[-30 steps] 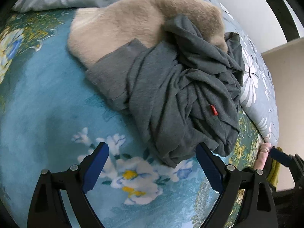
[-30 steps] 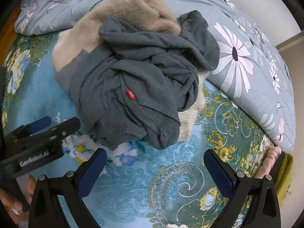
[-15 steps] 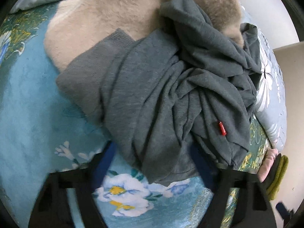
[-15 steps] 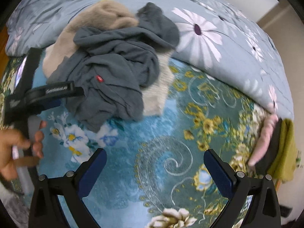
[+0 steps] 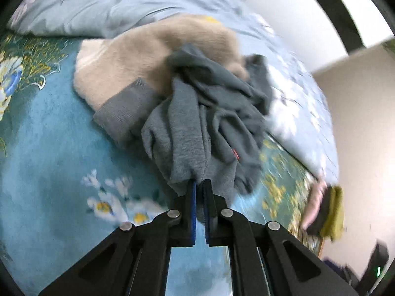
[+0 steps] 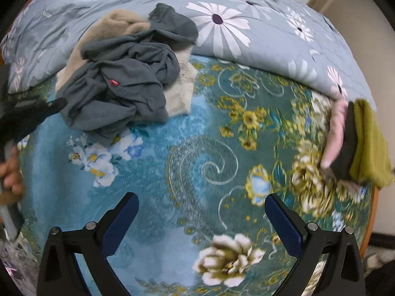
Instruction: Fold clothes
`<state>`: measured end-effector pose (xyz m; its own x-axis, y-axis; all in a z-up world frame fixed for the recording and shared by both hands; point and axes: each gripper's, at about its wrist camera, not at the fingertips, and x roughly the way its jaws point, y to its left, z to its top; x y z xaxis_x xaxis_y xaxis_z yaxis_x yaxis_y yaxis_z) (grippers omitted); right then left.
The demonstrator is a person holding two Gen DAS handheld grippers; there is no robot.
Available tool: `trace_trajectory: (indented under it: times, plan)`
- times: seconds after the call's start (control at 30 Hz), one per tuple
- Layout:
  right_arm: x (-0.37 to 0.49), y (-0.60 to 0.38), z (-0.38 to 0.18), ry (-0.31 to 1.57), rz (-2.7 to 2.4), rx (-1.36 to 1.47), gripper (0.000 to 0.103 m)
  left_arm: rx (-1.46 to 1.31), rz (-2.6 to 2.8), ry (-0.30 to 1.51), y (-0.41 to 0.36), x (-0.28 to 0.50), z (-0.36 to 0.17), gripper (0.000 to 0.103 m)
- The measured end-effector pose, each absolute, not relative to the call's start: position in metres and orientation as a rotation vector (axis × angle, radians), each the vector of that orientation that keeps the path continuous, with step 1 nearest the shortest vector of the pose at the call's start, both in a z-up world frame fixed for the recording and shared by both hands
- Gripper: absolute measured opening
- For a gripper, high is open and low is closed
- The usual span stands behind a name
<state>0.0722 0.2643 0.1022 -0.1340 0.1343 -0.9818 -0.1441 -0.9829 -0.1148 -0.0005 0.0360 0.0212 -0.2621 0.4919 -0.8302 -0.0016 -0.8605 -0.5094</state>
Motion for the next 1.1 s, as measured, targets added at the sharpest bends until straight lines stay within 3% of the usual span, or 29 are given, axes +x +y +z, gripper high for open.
trace_trajectory:
  times: [0.2,0.53,0.67,0.97,1.1]
  plan:
    - [0.112,0.276,0.11,0.191,2.231,-1.911,0.103,-1.551,2.078,-0.683,0.028,0.072,0.055,0.004]
    - [0.165,0.298,0.124,0.325,2.277,-1.909,0.103,-1.798,2.034,-0.422,0.021,0.153,0.04,0.004]
    - [0.185,0.319,0.13,0.38,2.319,-1.891,0.103,-1.746,1.995,-0.355,0.063,0.173,0.063,0.002]
    - [0.224,0.412,0.133,0.514,2.281,-1.809,0.103,-1.563,1.893,-0.195,0.232,0.193,0.117,0.0]
    - [0.233,0.452,0.135,0.516,2.265,-1.774,0.103,-1.599,2.006,-0.336,0.223,0.183,0.125,0.0]
